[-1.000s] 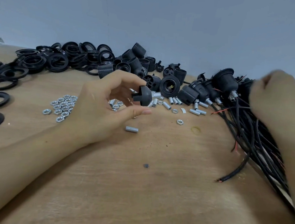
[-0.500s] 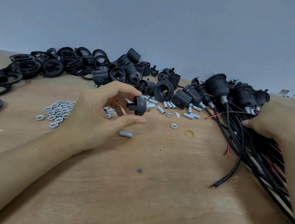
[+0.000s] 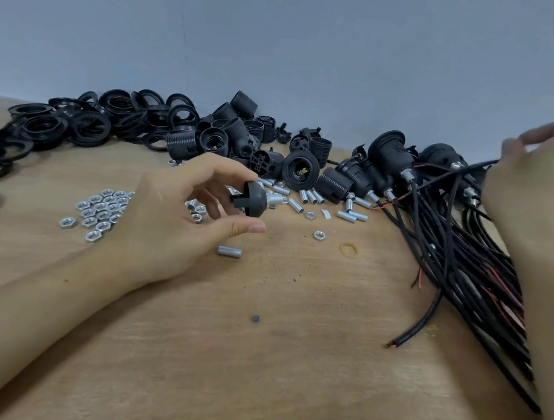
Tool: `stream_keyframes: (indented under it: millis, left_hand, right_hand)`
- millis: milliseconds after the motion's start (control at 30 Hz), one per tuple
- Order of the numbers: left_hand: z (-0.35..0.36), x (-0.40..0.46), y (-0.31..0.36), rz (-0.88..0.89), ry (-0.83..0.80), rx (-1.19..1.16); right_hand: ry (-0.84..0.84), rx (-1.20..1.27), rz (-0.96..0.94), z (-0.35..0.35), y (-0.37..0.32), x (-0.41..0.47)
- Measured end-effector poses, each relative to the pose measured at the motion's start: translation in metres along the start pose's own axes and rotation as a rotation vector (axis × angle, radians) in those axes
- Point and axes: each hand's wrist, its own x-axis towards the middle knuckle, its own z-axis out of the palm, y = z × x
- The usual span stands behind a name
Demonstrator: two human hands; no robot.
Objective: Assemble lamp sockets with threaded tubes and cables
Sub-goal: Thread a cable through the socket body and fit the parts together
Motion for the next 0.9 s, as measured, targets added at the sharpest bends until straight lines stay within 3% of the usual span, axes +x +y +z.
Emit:
stream_keyframes:
  millis: [67, 167, 300, 367, 533, 667, 900]
  left_hand:
    - [0.0, 0.0, 0.0, -0.002, -0.004, -0.002]
    - [0.0, 0.0, 0.0, 0.008, -0.008, -0.006]
    - [-0.001, 0.0, 0.0, 0.017, -0.017, -0.017]
    - [-0.001, 0.0, 0.001, 0.017, -0.015, -0.016]
    - [-0.001, 0.0, 0.002, 0.007, 0.002, -0.025]
    - [-0.001, 0.0, 0.001, -0.003, 0.043, -0.043]
    - [-0.001, 0.0, 0.002, -0.032, 0.08, -0.083]
  right_hand:
    - [0.064, 0.21, -0.048, -0.004, -0.005, -0.002]
    - [0.023, 0.513, -0.058, -0.008, -0.019, -0.008]
    - [-0.119, 1.067, -0.002, -0.004, -0.034, -0.017]
    - [-0.235, 1.221, -0.017, 0.0, -0.042, -0.024]
    - [-0.429, 1.09, -0.252, 0.011, -0.059, -0.056]
    - [-0.718, 0.967, -0.169, 0.029, -0.063, -0.079]
    - [-0.771, 0.94, 0.028, 0.036, -0.057, -0.075]
